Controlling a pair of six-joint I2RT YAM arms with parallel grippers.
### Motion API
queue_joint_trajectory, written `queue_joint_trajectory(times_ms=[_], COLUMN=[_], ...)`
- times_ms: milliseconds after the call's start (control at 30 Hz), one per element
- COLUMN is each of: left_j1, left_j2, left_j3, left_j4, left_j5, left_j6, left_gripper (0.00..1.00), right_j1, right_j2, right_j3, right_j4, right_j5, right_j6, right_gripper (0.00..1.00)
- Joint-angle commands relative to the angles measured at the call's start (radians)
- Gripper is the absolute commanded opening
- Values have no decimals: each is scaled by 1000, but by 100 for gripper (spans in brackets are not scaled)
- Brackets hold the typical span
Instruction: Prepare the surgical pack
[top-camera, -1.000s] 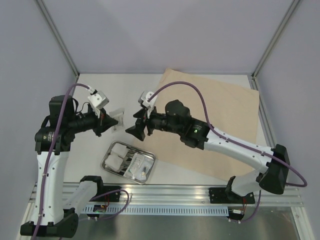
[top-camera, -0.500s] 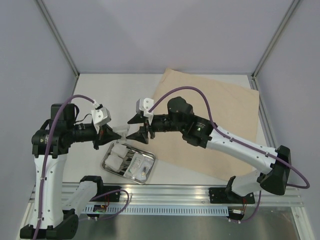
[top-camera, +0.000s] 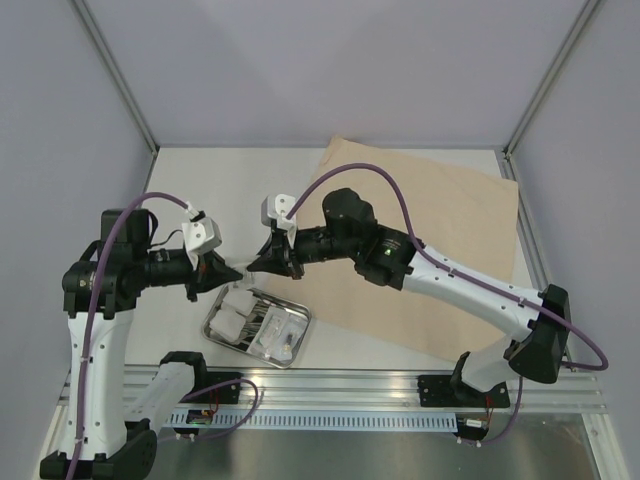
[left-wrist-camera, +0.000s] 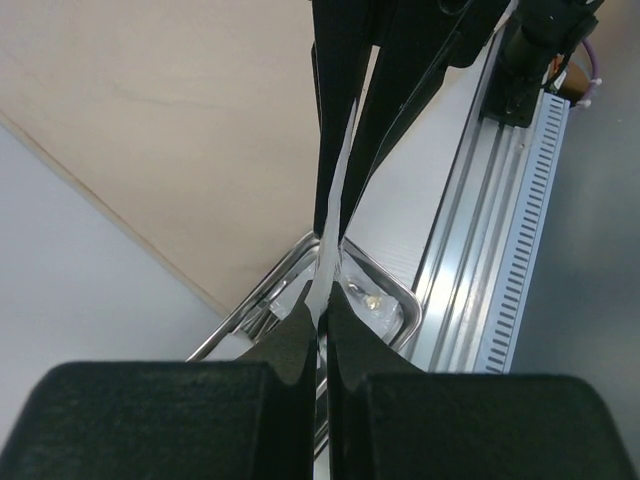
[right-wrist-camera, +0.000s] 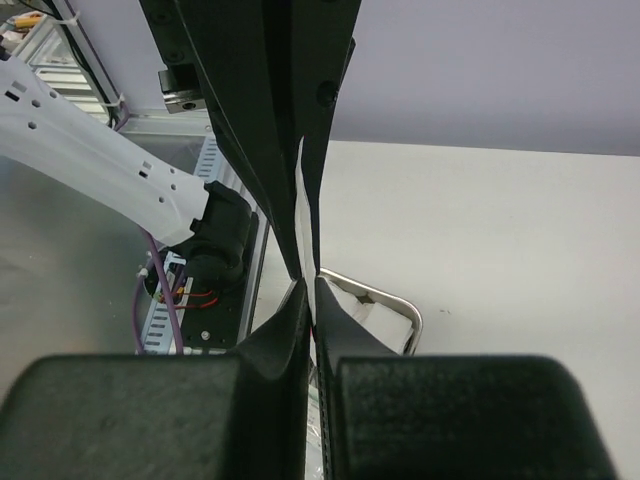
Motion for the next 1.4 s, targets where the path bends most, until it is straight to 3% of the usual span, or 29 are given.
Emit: queue_joint_trajectory(times_ms=[0, 33, 100, 133, 300, 500, 600, 1100, 1367], left_j1=[2, 2, 2, 2, 2, 2, 2, 4, 2], left_j2=[-3, -5, -11, -20, -23, -25, -23, -72, -75], left_j3=[12, 11, -7, -15, -21, -26, -46, -124, -123], left_j4=[34, 44, 122, 152, 216, 187, 164, 179, 173], left_j5=[15, 5, -68, -113, -473, -857, -983, -983, -945], left_j6=[-3, -38, -117, -194, -288, -349, -380, -394, -389], left_gripper=[0, 15, 67, 99, 100, 100, 100, 100, 100], right_j1=[3, 3, 3, 3, 25, 106, 144, 303, 333], right_j2=[7, 5, 1, -4, 17, 83, 106, 175, 214], right_j3=[46, 46, 38, 31, -52, -196, -250, -298, -327], right_j4=[4, 0, -16, -25, -91, -25, 42, 143, 158], right_j5=[-40, -35, 33, 75, 416, 534, 566, 886, 916], right_j6=[4, -2, -10, -15, -128, -156, -147, -274, -311], right_gripper=[0, 0, 0, 0, 0, 0, 0, 1, 1])
